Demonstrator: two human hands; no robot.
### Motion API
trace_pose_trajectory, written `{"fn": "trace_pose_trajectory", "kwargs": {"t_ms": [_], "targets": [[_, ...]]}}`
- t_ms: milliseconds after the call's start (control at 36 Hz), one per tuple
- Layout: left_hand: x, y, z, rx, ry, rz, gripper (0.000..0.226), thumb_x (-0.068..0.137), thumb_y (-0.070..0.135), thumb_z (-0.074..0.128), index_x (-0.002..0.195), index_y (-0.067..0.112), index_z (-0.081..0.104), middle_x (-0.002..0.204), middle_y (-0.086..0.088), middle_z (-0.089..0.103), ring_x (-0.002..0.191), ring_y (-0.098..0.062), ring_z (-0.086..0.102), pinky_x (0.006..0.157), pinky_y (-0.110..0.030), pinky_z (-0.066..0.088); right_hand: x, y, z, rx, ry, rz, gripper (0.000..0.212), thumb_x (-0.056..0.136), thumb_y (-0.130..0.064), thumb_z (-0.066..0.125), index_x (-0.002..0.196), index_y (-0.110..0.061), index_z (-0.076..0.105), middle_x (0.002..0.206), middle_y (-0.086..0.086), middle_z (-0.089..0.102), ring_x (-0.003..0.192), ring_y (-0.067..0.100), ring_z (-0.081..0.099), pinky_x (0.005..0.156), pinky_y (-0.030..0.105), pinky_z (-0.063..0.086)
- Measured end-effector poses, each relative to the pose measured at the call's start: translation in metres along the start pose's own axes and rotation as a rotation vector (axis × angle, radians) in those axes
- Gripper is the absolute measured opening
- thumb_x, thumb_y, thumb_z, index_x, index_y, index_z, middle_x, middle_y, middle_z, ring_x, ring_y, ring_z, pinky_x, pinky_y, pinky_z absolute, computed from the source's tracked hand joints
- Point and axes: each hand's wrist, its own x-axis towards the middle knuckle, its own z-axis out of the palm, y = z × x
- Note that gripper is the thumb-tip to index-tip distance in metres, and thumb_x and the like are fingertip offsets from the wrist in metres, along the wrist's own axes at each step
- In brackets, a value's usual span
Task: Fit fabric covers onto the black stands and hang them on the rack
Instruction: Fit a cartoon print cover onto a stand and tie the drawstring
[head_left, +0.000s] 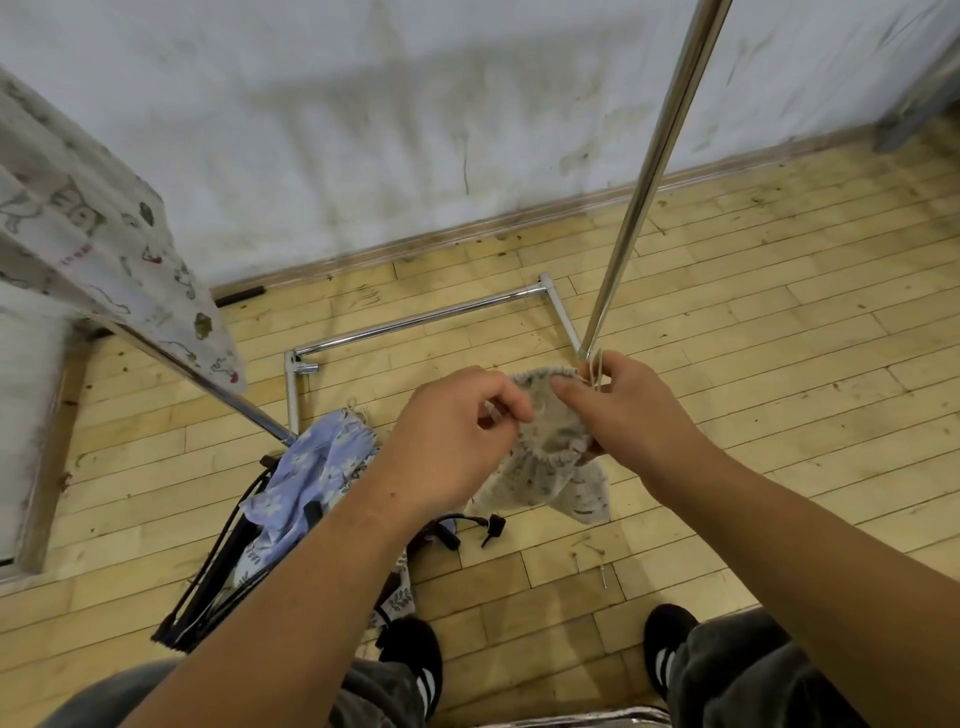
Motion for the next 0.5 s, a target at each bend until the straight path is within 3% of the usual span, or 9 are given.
{"fn": "trace_pose_trajectory", "kwargs": {"t_ms": [83, 139, 222, 306, 417, 500], "targets": [[0.0020, 0.0028, -0.0028, -0.127, -0.008, -0.081, 0.021, 0.094, 0.013, 0.064, 0.089, 0.033, 0.071, 0.086, 0.016, 0.067, 0.064, 0.004, 0.058, 0.055, -0.009, 0.042, 0.0003, 0.0002, 0.0002, -0.015, 0.017, -0.015, 0.023, 0.098, -0.033, 0.068, 0.101, -0.012, 0.059, 0.090, 0.022, 0.075, 0.073, 0.037, 0.076, 0.066, 0.053, 0.064], [0.0033, 0.0027, -0.0037, -0.161, -0.027, -0.121, 0.018, 0.095, 0.016, 0.061, 0.095, 0.033, 0.066, 0.091, 0.012, 0.066, 0.064, 0.004, 0.058, 0.055, -0.012, 0.044, -0.0001, -0.0008, 0.0004, -0.007, 0.023, -0.016, 0.022, 0.099, -0.033, 0.067, 0.101, -0.013, 0.058, 0.090, 0.022, 0.075, 0.071, 0.035, 0.076, 0.064, 0.049, 0.064], [0.0037, 0.0016, -0.0036, -0.178, -0.041, -0.180, 0.016, 0.096, 0.025, 0.061, 0.104, 0.038, 0.059, 0.095, 0.009, 0.064, 0.081, -0.007, 0.066, 0.073, -0.030, 0.059, -0.0005, -0.0026, 0.0001, -0.017, 0.057, -0.008, 0.022, 0.100, -0.034, 0.064, 0.101, -0.013, 0.058, 0.092, 0.018, 0.075, 0.070, 0.031, 0.076, 0.046, 0.028, 0.056], [0.0032, 0.0032, -0.0047, -0.215, -0.052, -0.189, 0.020, 0.093, 0.029, 0.062, 0.109, 0.041, 0.057, 0.092, 0.005, 0.066, 0.085, -0.015, 0.068, 0.083, -0.040, 0.060, -0.0004, -0.0024, -0.0011, -0.034, 0.099, -0.010, 0.024, 0.101, -0.035, 0.062, 0.104, -0.012, 0.057, 0.093, 0.017, 0.073, 0.061, 0.026, 0.072, 0.035, 0.015, 0.038], [0.0032, 0.0042, -0.0067, -0.193, -0.069, -0.187, 0.029, 0.090, 0.027, 0.062, 0.117, 0.038, 0.060, 0.081, 0.004, 0.063, 0.080, -0.018, 0.067, 0.068, -0.029, 0.053, 0.0007, -0.0019, -0.0024, -0.034, 0.117, -0.026, 0.024, 0.102, -0.037, 0.061, 0.104, -0.013, 0.057, 0.095, 0.017, 0.072, 0.059, 0.023, 0.067, 0.033, 0.013, 0.035], [0.0038, -0.0001, -0.0062, -0.083, -0.077, -0.174, 0.033, 0.091, 0.024, 0.062, 0.122, 0.037, 0.061, 0.074, 0.008, 0.058, 0.059, -0.003, 0.054, 0.060, -0.020, 0.042, 0.0009, -0.0035, -0.0031, -0.012, 0.125, -0.020, 0.024, 0.102, -0.036, 0.061, 0.102, -0.012, 0.056, 0.094, 0.017, 0.072, 0.059, 0.026, 0.071, 0.037, 0.018, 0.042]]}}
